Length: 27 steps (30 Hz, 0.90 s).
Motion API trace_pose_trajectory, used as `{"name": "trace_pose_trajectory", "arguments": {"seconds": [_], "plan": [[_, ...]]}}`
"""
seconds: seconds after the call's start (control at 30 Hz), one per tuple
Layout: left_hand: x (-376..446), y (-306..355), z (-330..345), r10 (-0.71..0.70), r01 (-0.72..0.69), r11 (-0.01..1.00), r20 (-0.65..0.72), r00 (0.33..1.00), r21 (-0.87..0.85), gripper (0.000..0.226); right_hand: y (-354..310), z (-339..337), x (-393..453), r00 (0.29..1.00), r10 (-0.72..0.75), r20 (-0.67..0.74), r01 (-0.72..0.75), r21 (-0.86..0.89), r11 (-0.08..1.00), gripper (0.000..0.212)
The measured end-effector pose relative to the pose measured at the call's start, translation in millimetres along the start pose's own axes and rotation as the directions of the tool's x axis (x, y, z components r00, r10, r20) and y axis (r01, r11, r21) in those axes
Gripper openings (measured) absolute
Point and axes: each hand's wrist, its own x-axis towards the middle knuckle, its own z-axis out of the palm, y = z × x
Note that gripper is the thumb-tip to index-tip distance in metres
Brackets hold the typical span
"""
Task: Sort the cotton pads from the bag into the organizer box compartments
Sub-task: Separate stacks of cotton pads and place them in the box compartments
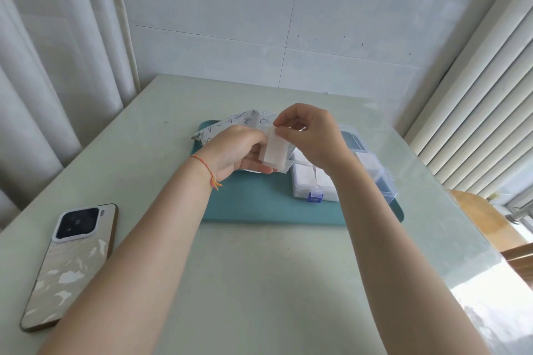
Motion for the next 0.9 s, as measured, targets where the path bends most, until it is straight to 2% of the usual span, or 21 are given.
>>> {"name": "trace_pose_trajectory", "arguments": {"seconds": [0.1, 0.23, 0.3, 0.4, 0.47, 0.53, 0.6, 0.63, 0.7, 0.8, 0.9], "plan": [[-0.3, 0.4, 1.2, -0.002, 0.003, 0.999, 0.011, 1.0, -0.035, 0.02, 0.6, 2.2, -0.3, 1.0, -0.025, -0.014, 0.024, -0.029, 0.999, 0.016], [-1.0, -4.7, 1.4, 0.054, -0.055, 0.998, 0.022, 0.998, 0.034, 0.012, 4.5, 5.3, 0.6, 0.999, -0.023, -0.045, 0.021, -0.044, 0.999, 0.011], [0.2, -3.6, -1.7, 0.08, -0.079, 0.996, -0.044, 0.996, 0.028, 0.015, 8.9, 6.4, 2.6, 0.99, 0.009, -0.141, -0.017, -0.057, 0.998, 0.007], [4.8, -0.4, -9.8, 0.165, -0.161, 0.986, -0.239, 0.957, 0.035, 0.013, 17.4, 6.4, 2.3, 0.969, 0.07, -0.237, -0.115, -0.178, 0.977, 0.005], [8.1, -1.9, -12.2, 0.216, -0.194, 0.976, -0.363, 0.906, 0.094, 0.013, 24.4, 9.5, 0.3, 0.989, 0.098, -0.112, -0.131, -0.34, 0.931, 0.01], [10.0, -6.4, -9.7, 0.241, -0.185, 0.968, -0.417, 0.876, 0.17, 0.017, 31.3, 16.2, -1.1, 0.984, 0.135, 0.113, -0.055, -0.527, 0.848, 0.01], [11.0, -10.5, -6.2, 0.235, -0.162, 0.966, -0.425, 0.874, 0.201, 0.019, 35.8, 23.8, -1.7, 0.945, 0.194, 0.263, 0.041, -0.686, 0.727, 0.028], [11.1, -11.8, -4.9, 0.227, -0.155, 0.968, -0.422, 0.878, 0.2, 0.021, 37.5, 26.7, -1.3, 0.932, 0.211, 0.293, 0.077, -0.733, 0.676, 0.036], [11.7, -13.0, -4.7, 0.219, -0.151, 0.97, -0.415, 0.883, 0.192, 0.021, 38.6, 30.5, 0.1, 0.934, 0.195, 0.298, 0.123, -0.783, 0.61, 0.038], [13.2, -14.0, -5.8, 0.207, -0.142, 0.973, -0.416, 0.886, 0.181, 0.021, 36.5, 32.1, 0.7, 0.953, 0.151, 0.263, 0.132, -0.808, 0.574, 0.029], [14.8, -15.5, -6.4, 0.198, -0.139, 0.976, -0.411, 0.89, 0.17, 0.02, 31.7, 25.8, -0.2, 0.97, 0.109, 0.215, 0.111, -0.8, 0.59, 0.023]]}}
